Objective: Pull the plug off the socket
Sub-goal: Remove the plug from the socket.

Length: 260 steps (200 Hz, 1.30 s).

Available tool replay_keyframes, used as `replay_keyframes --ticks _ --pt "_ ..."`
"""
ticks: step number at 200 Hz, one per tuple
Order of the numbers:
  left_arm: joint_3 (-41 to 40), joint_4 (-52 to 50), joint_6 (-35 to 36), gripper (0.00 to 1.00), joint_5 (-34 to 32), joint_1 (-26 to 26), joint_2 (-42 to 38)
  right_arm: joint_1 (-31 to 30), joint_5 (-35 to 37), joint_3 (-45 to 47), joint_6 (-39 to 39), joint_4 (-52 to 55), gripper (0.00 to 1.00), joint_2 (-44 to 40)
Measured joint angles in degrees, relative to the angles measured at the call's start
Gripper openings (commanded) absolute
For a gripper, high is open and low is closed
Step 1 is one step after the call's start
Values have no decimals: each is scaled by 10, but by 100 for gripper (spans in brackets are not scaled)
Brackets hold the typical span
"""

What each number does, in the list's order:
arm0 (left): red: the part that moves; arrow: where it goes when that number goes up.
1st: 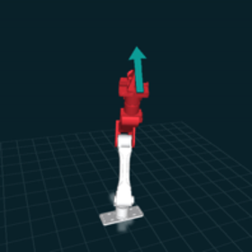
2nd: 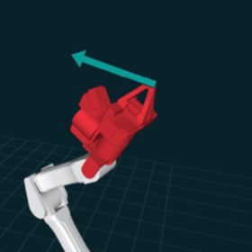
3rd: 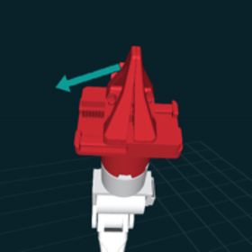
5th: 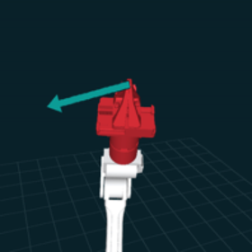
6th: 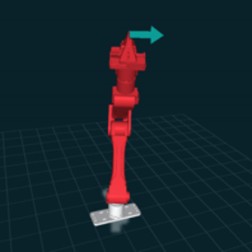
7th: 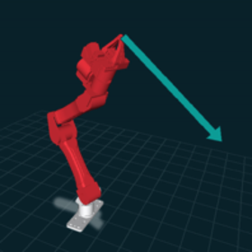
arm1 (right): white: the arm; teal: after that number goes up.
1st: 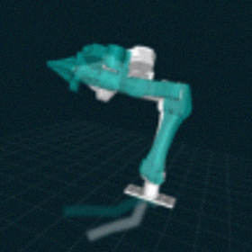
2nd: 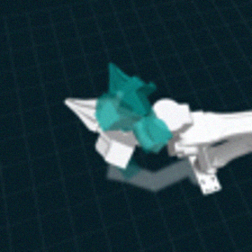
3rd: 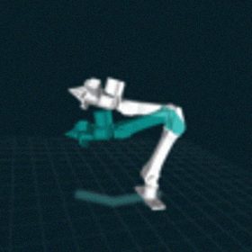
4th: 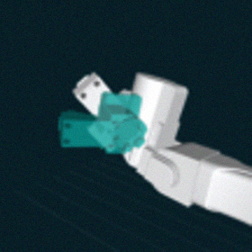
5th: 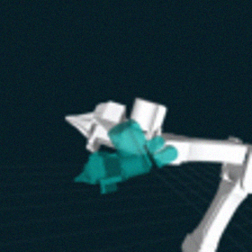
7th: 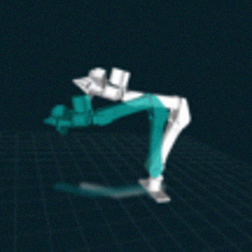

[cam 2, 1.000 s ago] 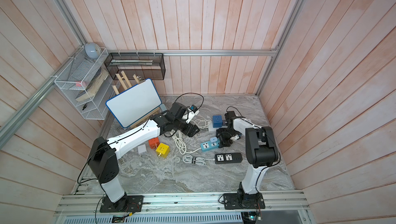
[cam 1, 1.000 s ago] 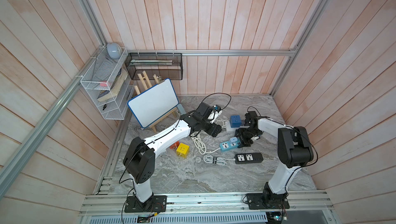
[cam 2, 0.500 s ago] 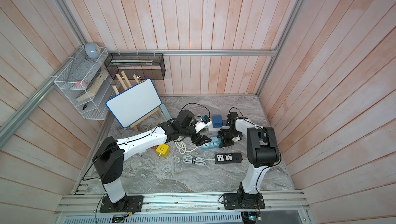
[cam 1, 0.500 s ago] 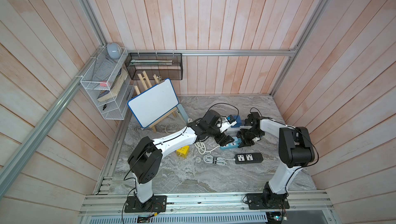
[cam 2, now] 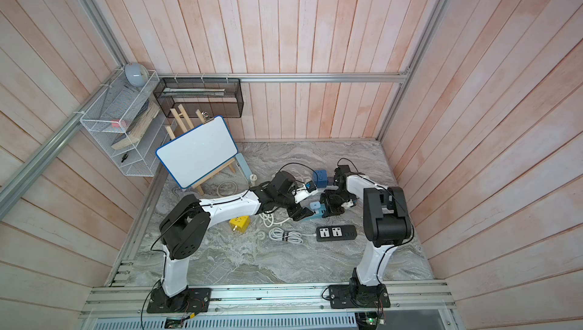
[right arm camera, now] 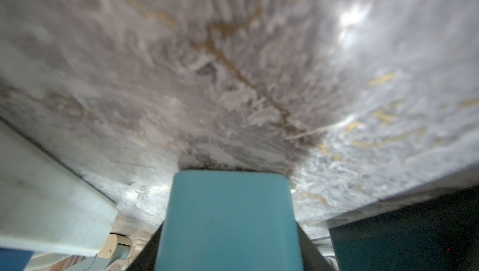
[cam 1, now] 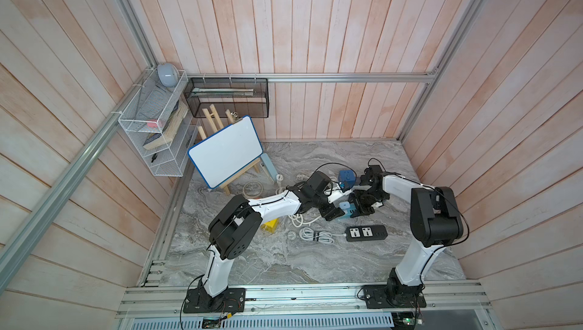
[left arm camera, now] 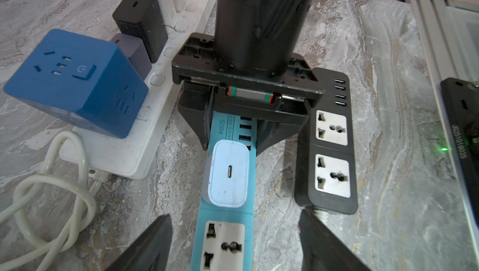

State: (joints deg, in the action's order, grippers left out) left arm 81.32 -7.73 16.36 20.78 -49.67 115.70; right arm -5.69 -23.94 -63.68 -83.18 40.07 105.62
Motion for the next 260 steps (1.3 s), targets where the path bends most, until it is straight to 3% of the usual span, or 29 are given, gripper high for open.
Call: replay_keyframes --ticks 79,115,260 --pt "24 46 31 69 -67 -27 38 -2 1 -17 26 20 1 12" --pt "28 53 40 57 -82 -27 56 -2 1 -24 30 28 1 17" --pt "28 76 39 53 -84 -27 65 -5 7 -38 31 43 0 27"
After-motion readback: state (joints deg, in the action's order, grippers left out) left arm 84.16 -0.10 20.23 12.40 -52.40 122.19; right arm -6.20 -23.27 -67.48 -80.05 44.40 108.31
